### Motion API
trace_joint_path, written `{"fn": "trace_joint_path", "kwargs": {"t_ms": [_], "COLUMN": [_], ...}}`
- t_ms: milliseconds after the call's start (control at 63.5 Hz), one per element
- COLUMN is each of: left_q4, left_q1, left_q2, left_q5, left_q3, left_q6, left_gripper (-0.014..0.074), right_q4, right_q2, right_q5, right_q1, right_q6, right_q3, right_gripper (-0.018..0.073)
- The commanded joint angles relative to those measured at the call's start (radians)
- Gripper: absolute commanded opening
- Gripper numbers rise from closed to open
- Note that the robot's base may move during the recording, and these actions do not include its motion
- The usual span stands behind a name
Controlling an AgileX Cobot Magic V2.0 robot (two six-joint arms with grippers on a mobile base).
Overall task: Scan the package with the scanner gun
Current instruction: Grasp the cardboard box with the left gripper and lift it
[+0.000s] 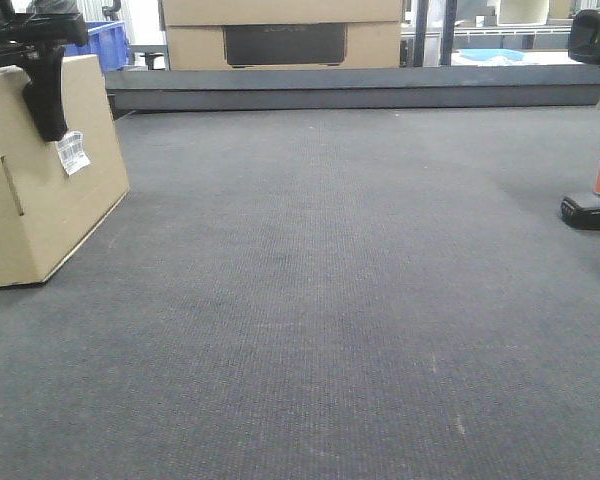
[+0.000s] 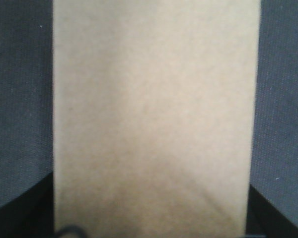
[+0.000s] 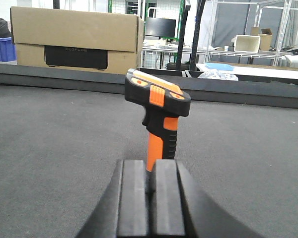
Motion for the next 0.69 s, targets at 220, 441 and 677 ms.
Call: {"fn": "trace_joint_path", "kwargs": {"t_ms": [220,441,677], "left_q4": [-0.141,-0.241,-0.257], "left_q1": [-0.066,-0.219,-0.301], "left_q2": [-0.039,-0.015,0.059], "left_q5": [0.02,-0.099,-0.148], "left_q3": [-0.104,-0.125,-0.125], "left_q6": [-0.003,-0.102,-0.184], "left_gripper": [-0.0111,-0.0111,-0.0111], "right_q4": [-0.007,-0.007,-0.013], "right_q2": [-0.003,-0.003,-0.003], "right_q5": [-0.02,-0.02,-0.028], "right_q1": [0.001,0.001,0.001], "right_q6": [-0.002,-0.002,-0.002], "right_q3": [0.0,0.0,0.0], "right_gripper": [-0.0162,-0.0162,-0.0162]}}
